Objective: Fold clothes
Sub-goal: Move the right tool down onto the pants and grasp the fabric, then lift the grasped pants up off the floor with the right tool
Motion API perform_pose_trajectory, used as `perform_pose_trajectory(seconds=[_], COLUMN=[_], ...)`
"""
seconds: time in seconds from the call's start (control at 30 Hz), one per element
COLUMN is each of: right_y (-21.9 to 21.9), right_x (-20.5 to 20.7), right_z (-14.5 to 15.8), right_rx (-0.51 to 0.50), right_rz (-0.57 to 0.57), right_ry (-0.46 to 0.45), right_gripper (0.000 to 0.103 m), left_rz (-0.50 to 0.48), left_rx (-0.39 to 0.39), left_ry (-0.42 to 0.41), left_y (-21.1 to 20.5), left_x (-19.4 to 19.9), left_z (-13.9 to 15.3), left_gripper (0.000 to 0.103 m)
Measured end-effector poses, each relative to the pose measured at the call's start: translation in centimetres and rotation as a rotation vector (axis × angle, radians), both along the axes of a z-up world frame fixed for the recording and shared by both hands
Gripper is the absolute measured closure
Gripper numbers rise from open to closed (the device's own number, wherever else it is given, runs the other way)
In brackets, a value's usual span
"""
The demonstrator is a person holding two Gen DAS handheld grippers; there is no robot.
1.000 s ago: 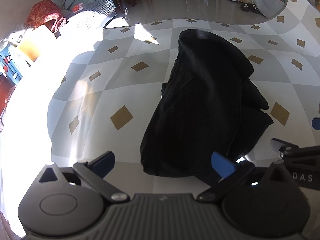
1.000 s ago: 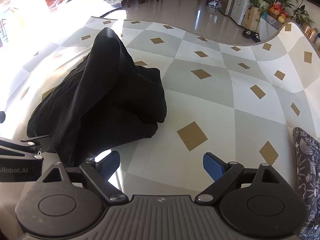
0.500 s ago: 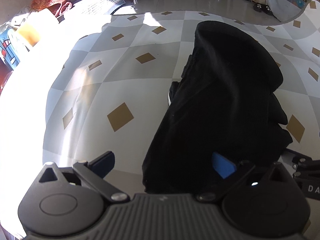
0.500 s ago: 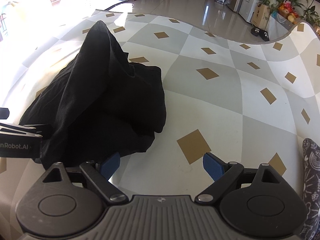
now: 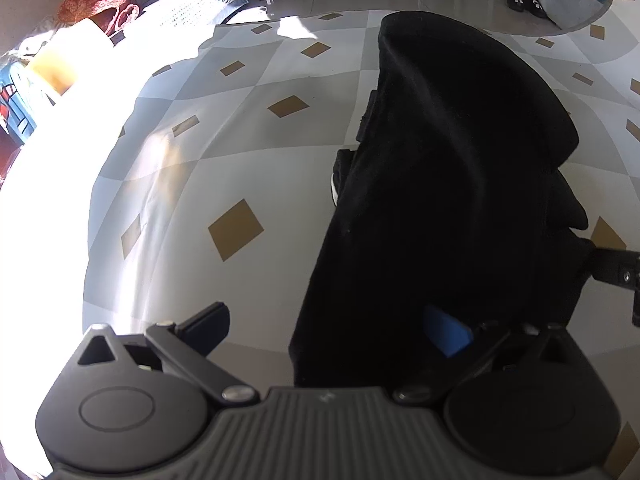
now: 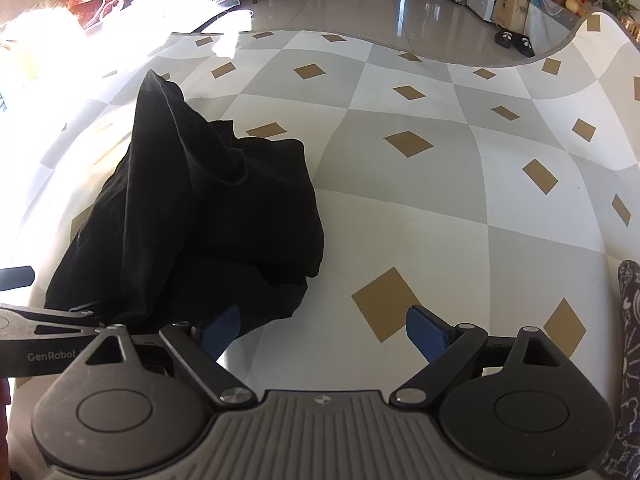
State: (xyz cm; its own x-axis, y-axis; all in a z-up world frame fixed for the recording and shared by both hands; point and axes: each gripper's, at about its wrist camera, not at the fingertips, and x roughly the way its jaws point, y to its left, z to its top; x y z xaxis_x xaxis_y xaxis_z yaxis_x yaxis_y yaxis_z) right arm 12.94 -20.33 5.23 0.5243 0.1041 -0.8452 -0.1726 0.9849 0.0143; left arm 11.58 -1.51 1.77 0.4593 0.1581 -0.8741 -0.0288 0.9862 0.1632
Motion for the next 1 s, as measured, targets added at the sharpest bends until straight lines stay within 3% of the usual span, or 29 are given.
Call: perform_pose_trajectory(seconds=[0.1,0.4,0.57,0.83,1.0], right_y=[-0.6,-0.3,1.7,3.0,3.8], right_x=[0.4,1.4,1.6,2.8,2.8], right_z=[1.0,1.6,1.1,-0.7,-1.1], right_rx=[0.028,0.282,0.288,0.332,0.339], right_rz=[-0.015,-0.005,0.051,0.036,0.074], right_ry=[-0.040,-0.049,-0.079,-0.087,-0.122], right_gripper=[0.013,0.013,0.013,0.014,0.040], left_rz=[0.022,0.017,0.016,0.011,0.010], left_rx=[-0.012,0.008,0.003,-0.004,-0.010], left_ry=[0.024,0.042,0.047,0.060,0.068], left_y=[0.5,0.4,0.5,0.7,0.7], left_x=[0.2,0.1,0.0,-0.2,-0.3], left_z=[-0.5,-1.2,-1.2,-1.2,-1.2], left_gripper=[0.000,0.000,0.000,0.000,0.000])
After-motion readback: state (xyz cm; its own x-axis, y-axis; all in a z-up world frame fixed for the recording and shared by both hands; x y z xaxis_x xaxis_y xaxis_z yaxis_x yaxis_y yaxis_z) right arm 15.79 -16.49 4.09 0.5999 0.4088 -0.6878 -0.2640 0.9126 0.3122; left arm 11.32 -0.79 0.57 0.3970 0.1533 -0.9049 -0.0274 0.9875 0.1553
